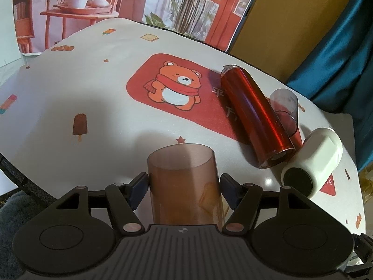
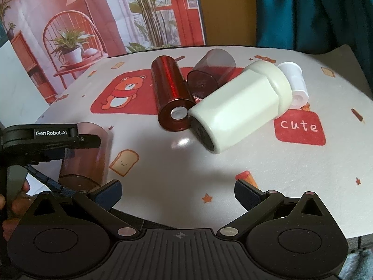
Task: Flip cup upright
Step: 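Rotate the held brown cup upright with the left tool, rim up, then lower the brown cup onto the mat and open the left tool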
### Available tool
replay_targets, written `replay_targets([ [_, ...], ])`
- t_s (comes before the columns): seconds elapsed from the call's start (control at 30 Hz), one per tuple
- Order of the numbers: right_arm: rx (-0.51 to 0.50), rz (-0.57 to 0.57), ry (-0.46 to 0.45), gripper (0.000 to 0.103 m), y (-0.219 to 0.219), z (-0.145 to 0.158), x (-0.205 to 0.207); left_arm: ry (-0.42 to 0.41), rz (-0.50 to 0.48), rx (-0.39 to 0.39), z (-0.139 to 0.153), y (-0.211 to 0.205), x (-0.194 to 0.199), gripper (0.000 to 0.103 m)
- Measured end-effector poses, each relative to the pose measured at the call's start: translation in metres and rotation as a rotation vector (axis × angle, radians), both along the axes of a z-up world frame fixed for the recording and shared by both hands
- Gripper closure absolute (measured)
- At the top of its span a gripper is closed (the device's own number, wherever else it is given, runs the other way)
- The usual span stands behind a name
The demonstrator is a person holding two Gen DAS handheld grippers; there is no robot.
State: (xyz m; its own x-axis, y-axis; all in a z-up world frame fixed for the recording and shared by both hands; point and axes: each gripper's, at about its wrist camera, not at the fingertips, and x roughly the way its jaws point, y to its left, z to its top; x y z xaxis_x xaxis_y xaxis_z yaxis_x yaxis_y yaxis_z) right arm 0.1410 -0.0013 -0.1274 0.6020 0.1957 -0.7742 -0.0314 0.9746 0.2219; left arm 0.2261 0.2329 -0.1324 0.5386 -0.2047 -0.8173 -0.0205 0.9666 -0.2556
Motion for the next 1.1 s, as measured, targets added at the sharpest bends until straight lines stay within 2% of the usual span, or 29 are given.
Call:
replay_targets([
  [0.1,0.005,-0.001,0.001,0.001,-0.001,-0.001,0.000,-0.032,0.009,0.034,0.005,0.003,-0.001,0.033],
  [0.3,0.006,0.000,0.004,0.001,0.000,-0.002,0.000,-0.150,0.003,0.116,0.019,0.004,-0.007,0.033],
  [0.5,0.009,0.001,0.007,0.001,0.000,-0.002,0.000,-0.215,-0.050,0.224,0.022,-0.011,-0.014,0.033],
  [0.57,0.008,0.001,0.006,0.001,0.000,-0.003,-0.001,-0.232,-0.065,0.235,0.022,-0.014,-0.017,0.034],
  [0.83,0.014,-0.007,0.010,0.001,-0.001,-0.003,0.000,-0.210,-0.065,0.228,0.019,-0.017,-0.029,0.034],
  [1.1,0.019,-0.004,0.012,0.001,-0.001,-0.003,0.000,-0.120,-0.051,0.183,0.015,-0.013,-0.030,0.034],
])
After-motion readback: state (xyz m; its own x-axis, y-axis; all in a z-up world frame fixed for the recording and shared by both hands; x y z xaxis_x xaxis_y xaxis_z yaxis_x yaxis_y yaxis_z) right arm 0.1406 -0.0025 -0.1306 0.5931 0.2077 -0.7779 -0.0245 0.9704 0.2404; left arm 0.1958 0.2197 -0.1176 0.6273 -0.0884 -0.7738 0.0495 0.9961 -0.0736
